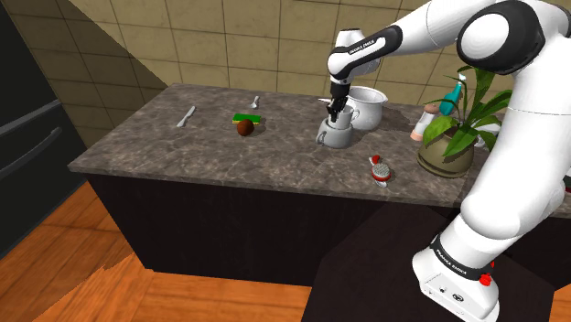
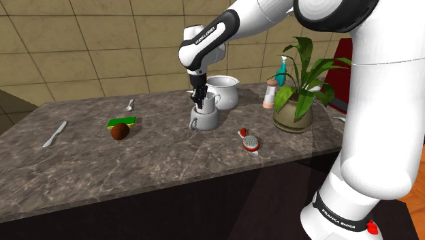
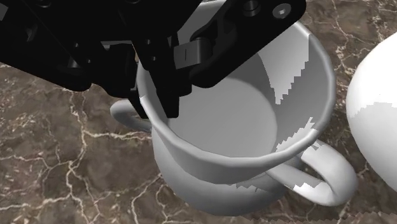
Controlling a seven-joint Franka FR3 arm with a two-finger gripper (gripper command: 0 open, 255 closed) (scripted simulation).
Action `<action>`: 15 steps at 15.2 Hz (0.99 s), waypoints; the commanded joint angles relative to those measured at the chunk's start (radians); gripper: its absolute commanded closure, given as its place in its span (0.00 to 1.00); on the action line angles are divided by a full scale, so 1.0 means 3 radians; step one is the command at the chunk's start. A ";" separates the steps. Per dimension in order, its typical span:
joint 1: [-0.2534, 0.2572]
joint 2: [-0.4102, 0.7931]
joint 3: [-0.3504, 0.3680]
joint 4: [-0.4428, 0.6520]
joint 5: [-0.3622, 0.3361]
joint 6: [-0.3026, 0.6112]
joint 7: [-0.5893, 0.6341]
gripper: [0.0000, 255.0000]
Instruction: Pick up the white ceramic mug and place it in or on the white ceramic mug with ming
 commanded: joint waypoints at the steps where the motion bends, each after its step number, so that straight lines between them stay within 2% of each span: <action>1: -0.0001 0.0007 -0.0001 -0.0001 -0.0001 0.0003 0.0000 1.00; 2: -0.0001 0.0007 -0.0001 -0.0001 -0.0001 0.0003 0.0000 1.00; 3: -0.0001 0.0007 -0.0001 -0.0002 -0.0001 0.0004 0.0001 0.00; 8: -0.0001 0.0007 -0.0001 -0.0001 -0.0001 0.0003 0.0000 0.00; 12: 0.0012 -0.0149 0.0005 0.0219 0.0001 -0.0373 -0.0001 0.00; 15: 0.0012 -0.0149 0.0005 0.0219 0.0001 -0.0373 -0.0001 0.00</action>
